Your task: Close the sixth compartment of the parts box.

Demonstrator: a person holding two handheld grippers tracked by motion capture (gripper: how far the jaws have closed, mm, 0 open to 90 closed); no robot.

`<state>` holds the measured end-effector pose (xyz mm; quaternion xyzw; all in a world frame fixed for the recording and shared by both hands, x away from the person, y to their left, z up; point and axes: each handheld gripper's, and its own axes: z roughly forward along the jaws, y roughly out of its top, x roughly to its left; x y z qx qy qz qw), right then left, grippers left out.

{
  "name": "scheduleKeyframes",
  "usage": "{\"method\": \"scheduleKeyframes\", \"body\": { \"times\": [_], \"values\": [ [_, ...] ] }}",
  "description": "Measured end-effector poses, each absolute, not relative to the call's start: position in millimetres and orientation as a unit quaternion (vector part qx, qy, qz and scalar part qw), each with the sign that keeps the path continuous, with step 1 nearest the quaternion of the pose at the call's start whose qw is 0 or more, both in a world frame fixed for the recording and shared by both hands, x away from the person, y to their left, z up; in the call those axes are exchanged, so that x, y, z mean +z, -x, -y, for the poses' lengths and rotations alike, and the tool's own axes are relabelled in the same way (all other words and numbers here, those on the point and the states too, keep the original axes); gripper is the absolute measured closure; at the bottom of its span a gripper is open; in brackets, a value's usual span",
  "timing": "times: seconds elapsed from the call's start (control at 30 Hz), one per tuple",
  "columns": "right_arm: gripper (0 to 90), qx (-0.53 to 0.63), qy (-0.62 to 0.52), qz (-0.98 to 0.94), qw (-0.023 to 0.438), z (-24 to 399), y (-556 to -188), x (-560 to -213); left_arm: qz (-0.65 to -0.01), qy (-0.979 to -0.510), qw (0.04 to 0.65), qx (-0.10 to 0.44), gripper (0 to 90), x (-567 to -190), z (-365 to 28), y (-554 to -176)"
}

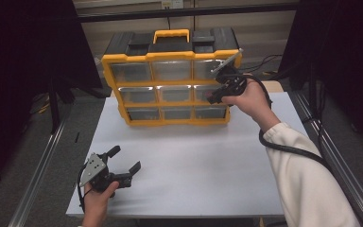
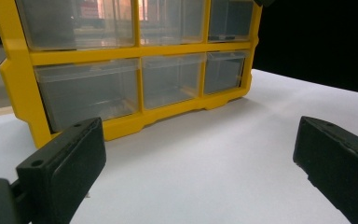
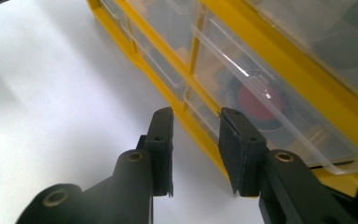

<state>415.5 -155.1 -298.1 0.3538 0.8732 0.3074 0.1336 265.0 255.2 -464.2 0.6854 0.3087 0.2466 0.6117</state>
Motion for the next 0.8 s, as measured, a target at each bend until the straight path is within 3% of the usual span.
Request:
{"method": "scheduleKeyframes", "body": {
  "times": [0.8],
  "values": [
    [36.8, 0.358, -0.356, -0.855, 0.118, 164.3, -389.2, -317.7, -0.310, -0.685, 0.612, 0.247, 2.3, -463.7, -255.3, -263.6]
  ]
}}
